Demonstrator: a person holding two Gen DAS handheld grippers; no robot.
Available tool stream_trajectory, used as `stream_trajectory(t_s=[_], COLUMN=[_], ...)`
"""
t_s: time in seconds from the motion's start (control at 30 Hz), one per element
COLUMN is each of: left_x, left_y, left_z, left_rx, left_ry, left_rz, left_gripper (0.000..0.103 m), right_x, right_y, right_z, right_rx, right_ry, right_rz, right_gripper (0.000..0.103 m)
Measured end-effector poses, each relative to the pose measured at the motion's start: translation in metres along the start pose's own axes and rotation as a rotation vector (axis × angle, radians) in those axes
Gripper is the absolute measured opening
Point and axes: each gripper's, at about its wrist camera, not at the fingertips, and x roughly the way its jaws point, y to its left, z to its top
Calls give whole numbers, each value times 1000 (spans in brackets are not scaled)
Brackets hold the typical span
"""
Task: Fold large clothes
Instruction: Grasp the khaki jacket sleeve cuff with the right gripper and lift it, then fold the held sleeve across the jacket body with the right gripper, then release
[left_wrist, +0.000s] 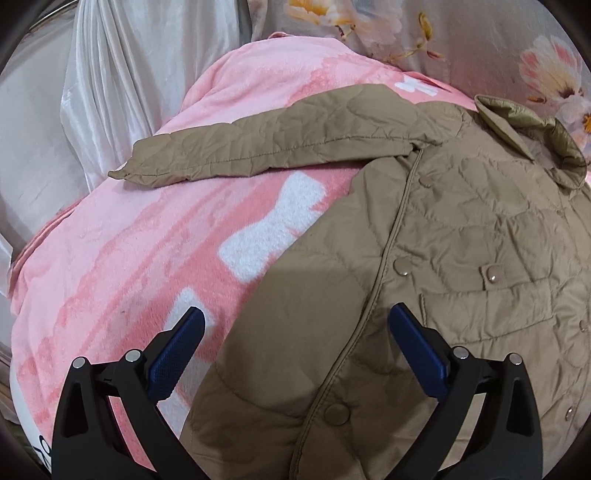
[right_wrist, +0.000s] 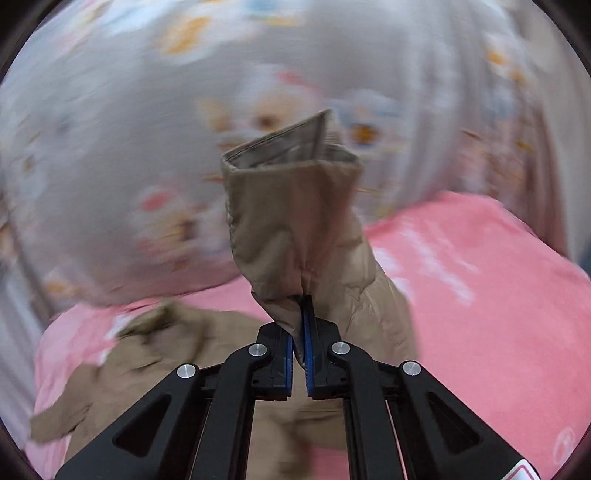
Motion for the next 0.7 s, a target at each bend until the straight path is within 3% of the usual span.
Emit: stream_trajectory(t_s=[0.17,0.3,0.43,0.7], left_x=[-6,-11,-12,-1], left_y=[7,9,12,27], left_z=[7,13,18,16], left_rx=[-14,-9,-8,-36], left_ry=[-17,-38,-51,-36], left_rz=[-25,-51,-69,-56], left_gripper=[98,98,98,98], right_x=[29,51,67,89], right_y=[115,182,232,263], right_z=[-31,-72,-115,-171], right_rx=[-146,-226,-286,-352], right_ry=[104,201,280,393], right_rz=[226,320,349,334], right_gripper=[5,4,4,4])
